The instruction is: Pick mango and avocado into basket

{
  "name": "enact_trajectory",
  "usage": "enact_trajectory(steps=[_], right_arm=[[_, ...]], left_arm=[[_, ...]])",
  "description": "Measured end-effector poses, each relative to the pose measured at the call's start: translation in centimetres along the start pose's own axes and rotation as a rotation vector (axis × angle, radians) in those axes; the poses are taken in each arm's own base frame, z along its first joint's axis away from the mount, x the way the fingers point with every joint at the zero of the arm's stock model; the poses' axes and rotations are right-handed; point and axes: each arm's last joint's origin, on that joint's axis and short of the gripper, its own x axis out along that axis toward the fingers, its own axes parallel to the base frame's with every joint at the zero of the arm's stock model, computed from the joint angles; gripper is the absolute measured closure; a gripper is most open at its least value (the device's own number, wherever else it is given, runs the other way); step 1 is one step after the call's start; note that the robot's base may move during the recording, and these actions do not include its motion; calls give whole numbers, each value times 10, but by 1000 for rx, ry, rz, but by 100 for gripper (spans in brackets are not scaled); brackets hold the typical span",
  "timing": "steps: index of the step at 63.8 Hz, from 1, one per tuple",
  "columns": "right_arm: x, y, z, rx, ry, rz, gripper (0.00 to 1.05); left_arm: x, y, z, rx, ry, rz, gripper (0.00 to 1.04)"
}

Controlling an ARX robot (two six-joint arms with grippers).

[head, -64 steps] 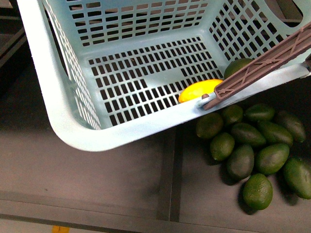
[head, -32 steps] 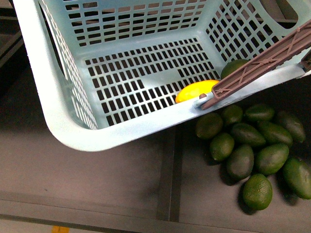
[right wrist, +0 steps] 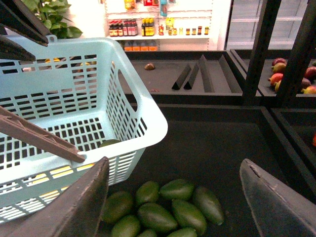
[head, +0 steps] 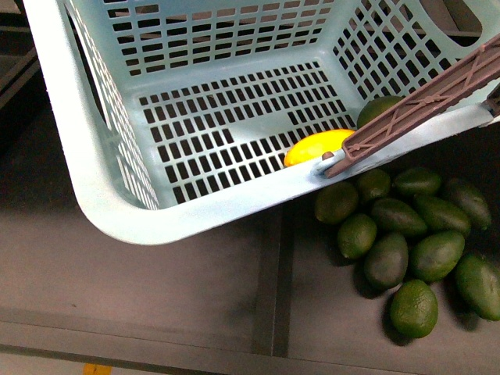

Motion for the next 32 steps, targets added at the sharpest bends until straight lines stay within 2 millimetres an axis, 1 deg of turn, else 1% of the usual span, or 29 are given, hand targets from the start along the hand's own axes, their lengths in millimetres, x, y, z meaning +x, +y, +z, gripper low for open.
enact_trajectory(steps=[6,20,23,24,25,26,27,32], right_arm=[[0,0,0,0,0,0,8],[0,0,0,0,0,0,9],[0,0,0,0,0,0,9],[0,0,0,0,0,1,9],[0,0,0,0,0,2,9],[0,0,0,0,0,1,9],[0,0,0,0,0,1,9],[0,0,0,0,-1,1,9]], left_arm=[[0,0,0,0,0,0,77],[0,0,-1,-8,-9,16,77],[0,-1,-3,-106,-127,177,77],[1,0,-4,-118,-137,199,77],[1,1,-6,-198,-216,261,77],[1,2,-7,-213,-229,277,77],[2,4,-8,-297,-316,315,77],[5,8,-6,-487,-533,347,78]])
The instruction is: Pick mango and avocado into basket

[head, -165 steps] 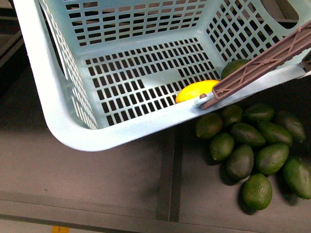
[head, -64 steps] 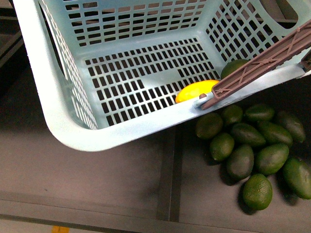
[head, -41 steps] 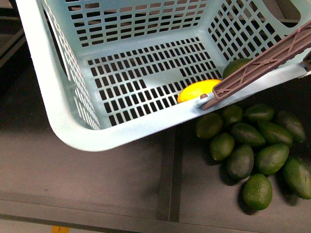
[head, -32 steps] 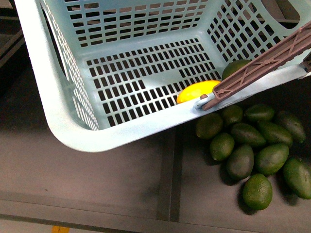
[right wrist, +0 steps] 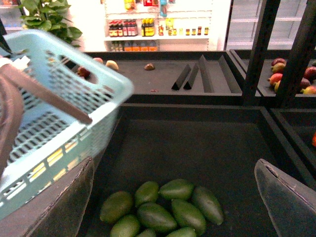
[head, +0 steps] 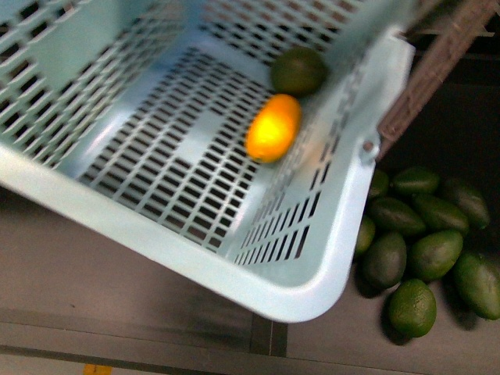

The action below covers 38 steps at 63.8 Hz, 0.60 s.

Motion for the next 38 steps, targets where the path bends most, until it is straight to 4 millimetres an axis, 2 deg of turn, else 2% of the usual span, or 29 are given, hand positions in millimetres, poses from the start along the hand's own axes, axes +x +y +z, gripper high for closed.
enact_trajectory(steps=[4,9,27,33,38], right_arm=[[0,0,0,0,0,-1,9],[0,0,0,0,0,-1,9],[0,0,0,0,0,-1,9],[0,0,0,0,0,0,9],[0,0,0,0,0,0,9]], left_arm=[[6,0,11,-122,-106,0,78],[16,3,26,-213,-151,5,78],[56,30,57,-393,-98,77,78],[74,33,67,-429,-57,81,78],[98,35,74,-429,-22,91,78]])
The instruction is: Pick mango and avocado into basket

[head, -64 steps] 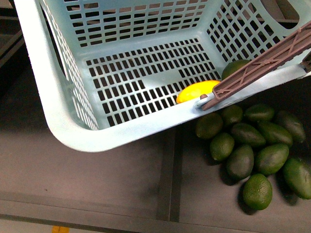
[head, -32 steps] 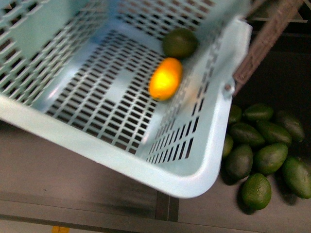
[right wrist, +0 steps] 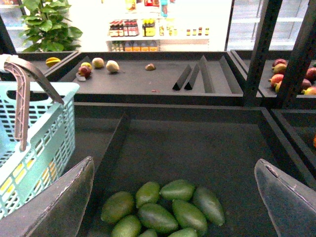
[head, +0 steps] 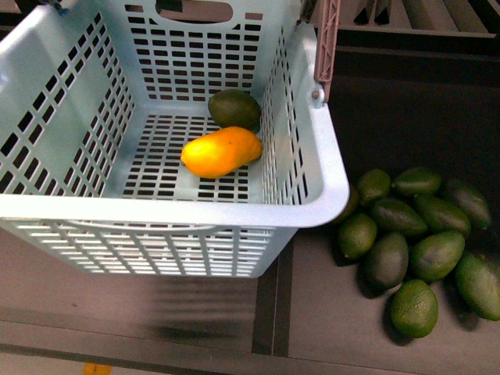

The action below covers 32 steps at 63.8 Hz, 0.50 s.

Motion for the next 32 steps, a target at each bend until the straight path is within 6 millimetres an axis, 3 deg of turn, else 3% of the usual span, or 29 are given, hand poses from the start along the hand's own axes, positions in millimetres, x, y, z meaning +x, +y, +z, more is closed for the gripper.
enact_trajectory(steps=[13,22,32], right_arm=[[0,0,0,0,0,0,9],[0,0,0,0,0,0,9],[0,0,0,0,0,0,9]], left_arm=[[70,4,13,125,61,60,78],[98,4,16,181,121,51,78],[116,5,19,215,161,37,78]])
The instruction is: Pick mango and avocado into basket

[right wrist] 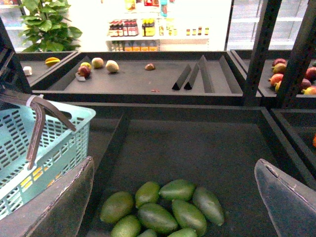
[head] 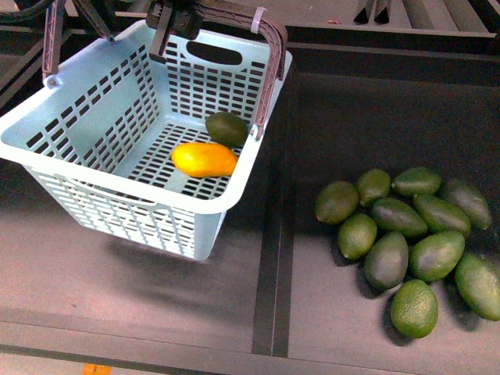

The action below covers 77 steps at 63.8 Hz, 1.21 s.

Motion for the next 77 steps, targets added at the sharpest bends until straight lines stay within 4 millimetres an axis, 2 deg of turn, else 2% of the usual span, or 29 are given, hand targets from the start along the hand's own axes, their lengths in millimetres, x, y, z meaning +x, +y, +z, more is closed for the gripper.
enact_trajectory(steps=[23,40,48,50,56,59,68,69,72,74,75,77], right_arm=[[0,0,0,0,0,0,9],[0,0,0,0,0,0,9],[0,0,0,0,0,0,9],[0,0,0,0,0,0,9],[0,0,0,0,0,0,9],[0,0,0,0,0,0,9],[0,0,0,0,0,0,9],[0,0,0,0,0,0,9],[0,0,0,0,0,0,9],[0,0,0,0,0,0,9],[0,0,0,0,0,0,9],[0,0,0,0,0,-2,9]], left_arm=[[9,20,0,9,44,38,78],[-6,42,10,-10,-48,57,32],[-33,49,17,-53,-136,33,9],[-42,51,18,-58,-159,33,7],[-72,62,17,-81,-251,73,9],[-87,72,13,-45,-298,156,8],[-112,94,-4,30,-303,344,8],[-113,95,-6,58,-284,339,10],[-112,103,-8,140,-197,181,18],[-114,116,-7,309,-159,63,25],[-114,120,-6,324,-161,34,27],[-118,136,-2,517,-178,-69,34]])
